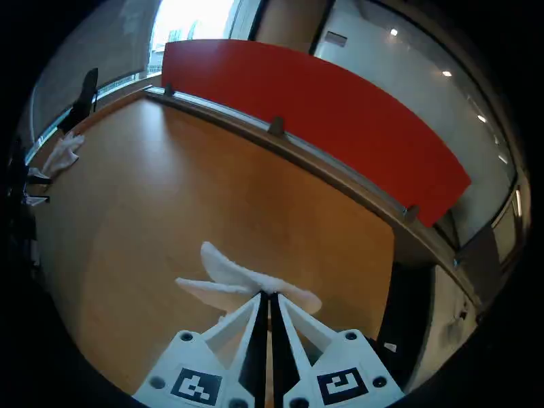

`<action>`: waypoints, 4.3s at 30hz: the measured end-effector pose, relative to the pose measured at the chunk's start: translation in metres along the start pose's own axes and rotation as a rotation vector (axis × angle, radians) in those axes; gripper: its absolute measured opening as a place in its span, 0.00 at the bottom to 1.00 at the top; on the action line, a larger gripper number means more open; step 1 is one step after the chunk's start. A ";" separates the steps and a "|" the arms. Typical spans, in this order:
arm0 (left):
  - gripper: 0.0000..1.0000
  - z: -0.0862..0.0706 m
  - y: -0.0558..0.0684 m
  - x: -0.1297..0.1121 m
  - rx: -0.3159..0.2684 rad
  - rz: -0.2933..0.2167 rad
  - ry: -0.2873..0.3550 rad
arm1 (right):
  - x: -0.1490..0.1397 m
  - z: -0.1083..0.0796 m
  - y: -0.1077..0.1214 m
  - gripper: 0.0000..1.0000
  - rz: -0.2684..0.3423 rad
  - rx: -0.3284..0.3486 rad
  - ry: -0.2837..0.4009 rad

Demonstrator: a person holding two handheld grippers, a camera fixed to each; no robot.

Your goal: Fold towel

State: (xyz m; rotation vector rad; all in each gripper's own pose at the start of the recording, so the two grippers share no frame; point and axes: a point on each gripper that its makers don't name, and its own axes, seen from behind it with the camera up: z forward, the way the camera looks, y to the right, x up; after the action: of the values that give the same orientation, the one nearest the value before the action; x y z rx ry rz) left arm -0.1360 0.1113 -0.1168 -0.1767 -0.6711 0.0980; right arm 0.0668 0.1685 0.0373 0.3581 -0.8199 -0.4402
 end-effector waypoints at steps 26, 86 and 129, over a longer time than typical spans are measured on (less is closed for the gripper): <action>0.95 -0.006 0.001 -0.005 -0.016 0.012 -0.004 | -0.136 -0.029 -0.001 0.02 0.103 -0.041 -0.179; 0.95 -0.011 0.003 -0.010 -0.003 0.024 -0.025 | -0.244 -0.019 -0.007 0.57 0.199 -0.096 -0.377; 0.95 -0.022 -0.010 -0.016 0.017 0.002 -0.012 | -0.175 0.028 -0.107 0.63 0.154 0.086 -0.252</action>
State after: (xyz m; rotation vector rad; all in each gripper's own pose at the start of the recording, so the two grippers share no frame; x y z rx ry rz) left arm -0.1344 0.0967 -0.1412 -0.1610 -0.6819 0.1068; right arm -0.0851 0.1620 -0.1033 0.3195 -1.1063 -0.3098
